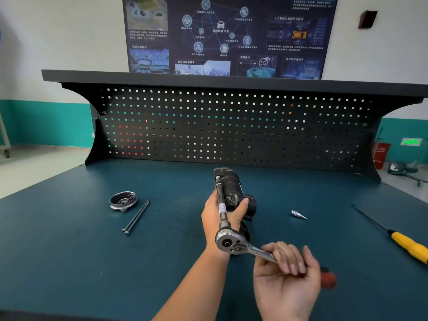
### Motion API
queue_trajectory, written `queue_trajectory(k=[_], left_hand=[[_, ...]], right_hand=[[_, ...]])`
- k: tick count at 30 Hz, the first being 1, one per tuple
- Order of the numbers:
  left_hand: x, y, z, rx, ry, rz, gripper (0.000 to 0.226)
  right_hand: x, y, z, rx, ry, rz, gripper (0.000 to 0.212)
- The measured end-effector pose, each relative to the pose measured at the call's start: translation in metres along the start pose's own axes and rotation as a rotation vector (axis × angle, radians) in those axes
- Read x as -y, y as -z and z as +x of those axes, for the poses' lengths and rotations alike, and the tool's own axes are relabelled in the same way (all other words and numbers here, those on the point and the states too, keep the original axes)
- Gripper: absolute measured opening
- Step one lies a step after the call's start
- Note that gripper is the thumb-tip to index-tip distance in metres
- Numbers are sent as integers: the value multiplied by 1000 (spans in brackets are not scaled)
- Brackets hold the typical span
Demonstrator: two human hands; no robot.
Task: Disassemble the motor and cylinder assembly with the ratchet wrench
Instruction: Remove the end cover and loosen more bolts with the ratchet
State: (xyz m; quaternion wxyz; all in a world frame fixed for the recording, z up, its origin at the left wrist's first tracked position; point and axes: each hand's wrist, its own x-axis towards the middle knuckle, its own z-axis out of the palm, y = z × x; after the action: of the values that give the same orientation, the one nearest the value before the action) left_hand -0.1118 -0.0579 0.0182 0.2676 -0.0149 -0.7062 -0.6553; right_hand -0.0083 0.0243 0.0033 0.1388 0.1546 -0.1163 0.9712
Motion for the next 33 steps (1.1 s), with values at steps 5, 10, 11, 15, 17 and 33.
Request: queue_trajectory(k=[5,10,11,15,17,33], left_hand=[[-3,2,-4,-9,-11,-25,27],[-2,1,-8,-12,-68,-6,30],[-2,0,-9,-1,-82,-8,32],[-1,-7,-14,84,-144,65,56],[-4,-12,-20,135,-149,73,59],[-4,30,-14,238,-82,-26,32]], right_hand=[[-1,-5,11,156,-127,246,30],[10,-14,15,236,-50,37,34],[14,-18,15,195,-22,-53,37],[38,-59,16,105,26,-443,42],[44,-80,21,155,45,-512,46],[7,-74,13,-103,70,-259,37]])
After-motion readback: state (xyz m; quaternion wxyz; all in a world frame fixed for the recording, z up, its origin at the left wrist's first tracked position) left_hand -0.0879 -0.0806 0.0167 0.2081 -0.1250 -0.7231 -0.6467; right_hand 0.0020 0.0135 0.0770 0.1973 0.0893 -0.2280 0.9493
